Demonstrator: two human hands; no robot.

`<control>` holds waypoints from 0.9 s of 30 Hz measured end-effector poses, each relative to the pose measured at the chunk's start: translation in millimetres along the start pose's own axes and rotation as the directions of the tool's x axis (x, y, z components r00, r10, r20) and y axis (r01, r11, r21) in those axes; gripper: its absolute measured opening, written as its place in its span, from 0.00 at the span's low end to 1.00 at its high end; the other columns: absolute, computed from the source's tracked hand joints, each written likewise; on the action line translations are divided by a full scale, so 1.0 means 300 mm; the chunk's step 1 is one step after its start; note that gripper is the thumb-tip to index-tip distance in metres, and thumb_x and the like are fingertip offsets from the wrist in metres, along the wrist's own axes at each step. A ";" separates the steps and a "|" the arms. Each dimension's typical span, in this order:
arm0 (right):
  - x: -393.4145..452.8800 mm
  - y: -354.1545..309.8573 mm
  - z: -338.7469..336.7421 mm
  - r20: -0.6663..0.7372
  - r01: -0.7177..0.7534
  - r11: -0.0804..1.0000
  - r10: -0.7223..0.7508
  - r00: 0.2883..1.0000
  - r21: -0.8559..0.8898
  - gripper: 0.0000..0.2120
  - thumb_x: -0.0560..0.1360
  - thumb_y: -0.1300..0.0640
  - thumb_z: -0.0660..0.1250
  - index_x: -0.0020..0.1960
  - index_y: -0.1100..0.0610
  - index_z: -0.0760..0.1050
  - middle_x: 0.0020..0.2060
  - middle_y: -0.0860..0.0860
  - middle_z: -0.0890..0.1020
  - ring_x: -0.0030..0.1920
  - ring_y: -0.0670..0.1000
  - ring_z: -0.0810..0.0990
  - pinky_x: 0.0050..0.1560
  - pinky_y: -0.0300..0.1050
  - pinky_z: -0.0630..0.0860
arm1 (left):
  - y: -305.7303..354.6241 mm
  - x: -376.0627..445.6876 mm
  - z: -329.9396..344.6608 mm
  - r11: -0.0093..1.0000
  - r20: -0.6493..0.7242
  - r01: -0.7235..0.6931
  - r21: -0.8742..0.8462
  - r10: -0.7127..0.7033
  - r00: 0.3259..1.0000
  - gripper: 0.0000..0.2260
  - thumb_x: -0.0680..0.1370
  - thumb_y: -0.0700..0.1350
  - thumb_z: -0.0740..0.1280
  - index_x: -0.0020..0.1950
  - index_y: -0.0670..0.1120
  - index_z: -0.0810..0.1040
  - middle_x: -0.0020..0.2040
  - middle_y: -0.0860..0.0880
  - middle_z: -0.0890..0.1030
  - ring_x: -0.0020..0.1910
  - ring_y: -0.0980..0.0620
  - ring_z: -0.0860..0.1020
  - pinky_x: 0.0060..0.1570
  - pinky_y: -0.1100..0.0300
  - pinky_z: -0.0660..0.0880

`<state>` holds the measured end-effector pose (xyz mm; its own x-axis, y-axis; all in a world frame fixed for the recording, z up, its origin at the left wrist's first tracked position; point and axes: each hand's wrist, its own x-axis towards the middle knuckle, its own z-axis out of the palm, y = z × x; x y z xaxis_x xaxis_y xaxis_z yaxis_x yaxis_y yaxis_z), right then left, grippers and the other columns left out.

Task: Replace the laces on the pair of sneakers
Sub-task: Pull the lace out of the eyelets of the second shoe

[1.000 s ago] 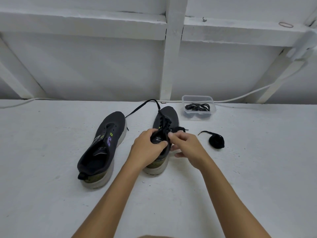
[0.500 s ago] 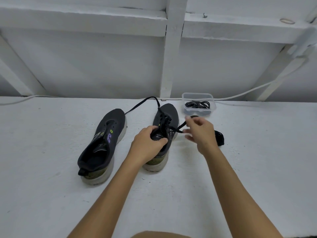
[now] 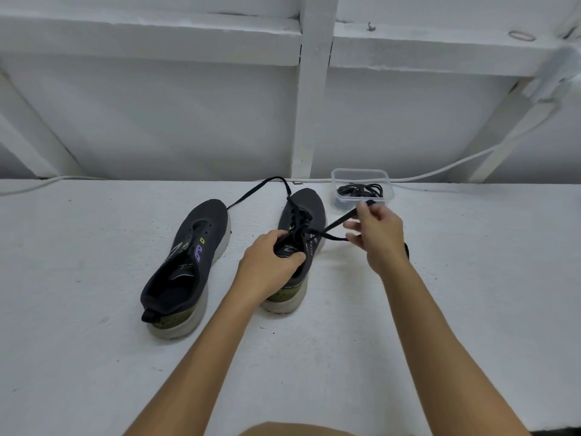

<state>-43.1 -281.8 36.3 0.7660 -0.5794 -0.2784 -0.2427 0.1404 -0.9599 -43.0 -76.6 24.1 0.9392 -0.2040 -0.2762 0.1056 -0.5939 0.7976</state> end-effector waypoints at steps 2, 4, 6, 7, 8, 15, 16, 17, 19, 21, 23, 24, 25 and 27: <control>-0.019 0.019 -0.005 0.081 -0.044 0.974 0.064 0.995 -0.224 0.12 0.79 0.51 0.71 0.55 0.59 0.77 0.48 0.53 0.83 0.39 0.48 0.85 0.34 0.39 0.79 | 0.002 0.002 -0.001 1.000 0.000 0.004 0.000 -0.004 1.000 0.22 0.74 0.55 0.70 0.68 0.58 0.73 0.61 0.57 0.76 0.59 0.54 0.76 0.63 0.50 0.75; -0.057 0.055 0.006 0.117 -0.050 0.910 0.107 0.987 -0.412 0.15 0.76 0.49 0.75 0.52 0.59 0.77 0.44 0.53 0.83 0.38 0.49 0.85 0.33 0.40 0.79 | 0.004 0.002 0.001 1.000 -0.004 0.003 -0.001 -0.003 1.000 0.22 0.74 0.55 0.70 0.68 0.58 0.73 0.61 0.57 0.77 0.59 0.54 0.76 0.62 0.50 0.75; -0.089 0.088 0.023 0.186 -0.021 0.881 0.123 0.975 -0.473 0.16 0.76 0.47 0.74 0.44 0.59 0.78 0.38 0.50 0.83 0.34 0.47 0.84 0.31 0.39 0.78 | 0.003 0.001 0.002 1.000 -0.013 -0.001 -0.005 0.001 1.000 0.21 0.74 0.55 0.71 0.67 0.58 0.74 0.60 0.58 0.77 0.59 0.54 0.76 0.62 0.51 0.75; -0.102 0.100 0.031 0.235 -0.024 0.893 0.144 0.961 -0.449 0.15 0.76 0.47 0.73 0.42 0.59 0.78 0.36 0.49 0.83 0.32 0.45 0.83 0.31 0.38 0.77 | 0.003 0.001 0.002 1.000 -0.018 -0.003 -0.007 0.003 1.000 0.21 0.74 0.55 0.71 0.67 0.58 0.74 0.60 0.58 0.77 0.59 0.55 0.76 0.62 0.51 0.75; -0.114 0.107 0.042 0.283 -0.045 0.917 0.169 0.944 -0.397 0.14 0.77 0.47 0.72 0.42 0.59 0.79 0.35 0.49 0.82 0.32 0.44 0.82 0.32 0.37 0.77 | 0.003 0.001 0.003 1.000 -0.022 -0.005 -0.007 0.004 1.000 0.21 0.74 0.54 0.71 0.67 0.58 0.74 0.60 0.58 0.78 0.59 0.55 0.76 0.62 0.51 0.75; -0.129 0.106 0.060 0.416 -0.084 0.984 0.143 0.898 -0.157 0.05 0.78 0.54 0.72 0.49 0.56 0.85 0.42 0.51 0.86 0.42 0.48 0.85 0.39 0.39 0.79 | 0.005 -0.004 0.002 1.000 -0.021 -0.012 0.015 0.012 1.000 0.21 0.75 0.55 0.70 0.68 0.58 0.73 0.61 0.57 0.77 0.59 0.53 0.76 0.62 0.50 0.75; -0.130 0.105 0.058 0.429 -0.055 0.987 0.116 0.896 -0.152 0.05 0.78 0.54 0.72 0.48 0.55 0.85 0.42 0.51 0.86 0.42 0.47 0.84 0.40 0.40 0.79 | 0.004 -0.004 0.002 1.000 -0.019 -0.013 0.015 0.013 1.000 0.21 0.75 0.55 0.70 0.68 0.58 0.73 0.61 0.57 0.77 0.59 0.53 0.76 0.62 0.50 0.75; -0.132 0.105 0.058 0.435 -0.023 0.988 0.090 0.896 -0.156 0.05 0.78 0.54 0.72 0.46 0.55 0.85 0.41 0.51 0.86 0.42 0.47 0.83 0.40 0.40 0.80 | 0.004 -0.004 0.003 1.000 -0.020 -0.013 0.015 0.014 1.000 0.21 0.75 0.55 0.70 0.68 0.58 0.73 0.61 0.57 0.77 0.59 0.54 0.76 0.62 0.50 0.75; -0.129 0.106 0.064 0.423 0.038 0.982 0.044 0.905 -0.184 0.07 0.79 0.56 0.71 0.43 0.55 0.83 0.37 0.50 0.84 0.41 0.47 0.82 0.40 0.41 0.80 | 0.004 -0.004 0.003 1.000 -0.023 -0.010 0.011 0.011 1.000 0.21 0.74 0.55 0.71 0.67 0.58 0.74 0.61 0.57 0.77 0.59 0.54 0.76 0.62 0.50 0.75; -0.120 0.099 0.076 0.368 0.073 0.984 -0.008 0.930 -0.165 0.09 0.81 0.57 0.67 0.44 0.58 0.79 0.36 0.51 0.82 0.39 0.50 0.82 0.39 0.44 0.82 | 0.006 -0.001 0.001 1.000 -0.023 -0.003 0.006 0.003 1.000 0.22 0.74 0.56 0.71 0.67 0.58 0.74 0.60 0.57 0.78 0.59 0.54 0.77 0.62 0.50 0.75; -0.096 0.082 0.083 0.207 0.036 0.999 -0.029 0.978 -0.031 0.09 0.84 0.57 0.63 0.47 0.60 0.75 0.38 0.53 0.81 0.37 0.48 0.83 0.37 0.43 0.82 | 0.012 0.001 0.000 1.000 -0.010 0.006 -0.002 -0.007 1.000 0.22 0.74 0.56 0.71 0.67 0.58 0.74 0.60 0.57 0.78 0.59 0.54 0.77 0.61 0.50 0.76; -0.082 0.070 0.081 0.108 0.006 0.999 -0.010 0.994 0.040 0.09 0.84 0.56 0.61 0.49 0.60 0.74 0.40 0.53 0.80 0.36 0.45 0.84 0.35 0.42 0.82 | 0.014 0.002 0.000 1.000 -0.002 0.012 -0.005 -0.012 1.000 0.22 0.74 0.56 0.71 0.67 0.58 0.74 0.60 0.57 0.78 0.58 0.54 0.77 0.61 0.50 0.76; -0.071 0.062 0.079 0.032 -0.019 0.996 0.016 0.999 0.086 0.09 0.85 0.56 0.61 0.50 0.60 0.74 0.42 0.53 0.79 0.35 0.43 0.84 0.33 0.40 0.80 | 0.014 0.002 0.000 1.000 0.002 0.014 -0.006 -0.014 1.000 0.22 0.74 0.56 0.71 0.67 0.58 0.74 0.60 0.57 0.78 0.58 0.53 0.77 0.61 0.50 0.76; -0.065 0.067 0.076 0.008 -0.084 0.991 0.084 0.996 0.105 0.10 0.85 0.55 0.61 0.51 0.61 0.74 0.44 0.53 0.79 0.34 0.43 0.84 0.32 0.38 0.79 | 0.015 0.001 -0.002 1.000 0.002 0.014 -0.001 -0.014 1.000 0.21 0.74 0.55 0.70 0.67 0.58 0.74 0.59 0.57 0.78 0.58 0.53 0.77 0.61 0.50 0.76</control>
<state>-49.2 -249.4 21.7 0.7479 -0.5589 -0.3581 -0.2423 0.2724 -0.9312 -41.9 -78.8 27.9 0.9370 -0.1967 -0.2886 0.1194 -0.5962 0.7939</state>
